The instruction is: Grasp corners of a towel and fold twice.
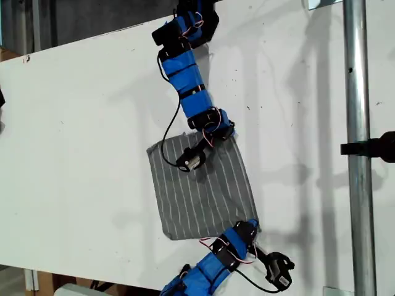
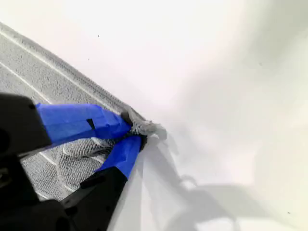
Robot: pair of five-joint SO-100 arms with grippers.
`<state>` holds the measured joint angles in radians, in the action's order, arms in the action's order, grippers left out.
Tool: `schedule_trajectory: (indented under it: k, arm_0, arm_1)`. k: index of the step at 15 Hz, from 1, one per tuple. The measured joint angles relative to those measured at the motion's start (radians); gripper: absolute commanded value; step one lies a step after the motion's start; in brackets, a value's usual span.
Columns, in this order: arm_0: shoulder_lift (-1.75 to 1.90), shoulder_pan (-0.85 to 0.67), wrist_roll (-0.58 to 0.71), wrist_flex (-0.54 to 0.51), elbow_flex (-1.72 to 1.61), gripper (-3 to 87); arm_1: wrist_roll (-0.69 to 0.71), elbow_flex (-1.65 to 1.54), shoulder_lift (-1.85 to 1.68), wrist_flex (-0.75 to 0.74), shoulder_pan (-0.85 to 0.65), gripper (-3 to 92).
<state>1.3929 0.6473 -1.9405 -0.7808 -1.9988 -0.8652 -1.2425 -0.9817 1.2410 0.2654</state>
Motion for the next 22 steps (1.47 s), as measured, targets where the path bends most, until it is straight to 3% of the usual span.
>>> schedule_trajectory:
  k: [4, 5, 7, 10, 13, 15, 17, 22]
  arm_0:
    - [0.08, -0.012, 0.117, -0.055, 0.038, -2.9]
    - [0.109, -0.029, 0.149, -0.132, 0.061, -2.9]
    - [0.215, -0.06, 0.262, -0.229, 0.127, -2.9]
    - [0.262, -0.035, 0.506, -0.236, 0.232, -2.9]
    - [0.322, -0.063, 0.495, -0.307, 0.232, -2.9]
    - [0.403, -0.236, 0.488, -0.425, 0.16, -2.9]
    - [0.528, -0.492, 0.541, -0.448, 0.038, -2.9]
    - [0.68, -1.031, 0.831, -0.499, -0.034, -2.9]
  arm_1:
    - [0.0, 0.0, -0.012, 0.02, 0.009, -0.1]
    - [0.002, 0.0, -0.028, 0.034, 0.011, -0.1]
    - [0.003, -0.002, -0.127, 0.064, 0.046, -0.2]
    - [0.003, 0.008, -0.193, 0.098, 0.189, -0.2]
    - [0.012, 0.048, -0.219, 0.146, 0.181, -0.2]
    - [0.061, 0.048, -0.227, 0.169, 0.011, -0.2]
    - [0.144, 0.048, -0.227, 0.178, -0.195, -0.2]
    - [0.371, 0.058, -0.225, 0.112, -0.541, -0.2]
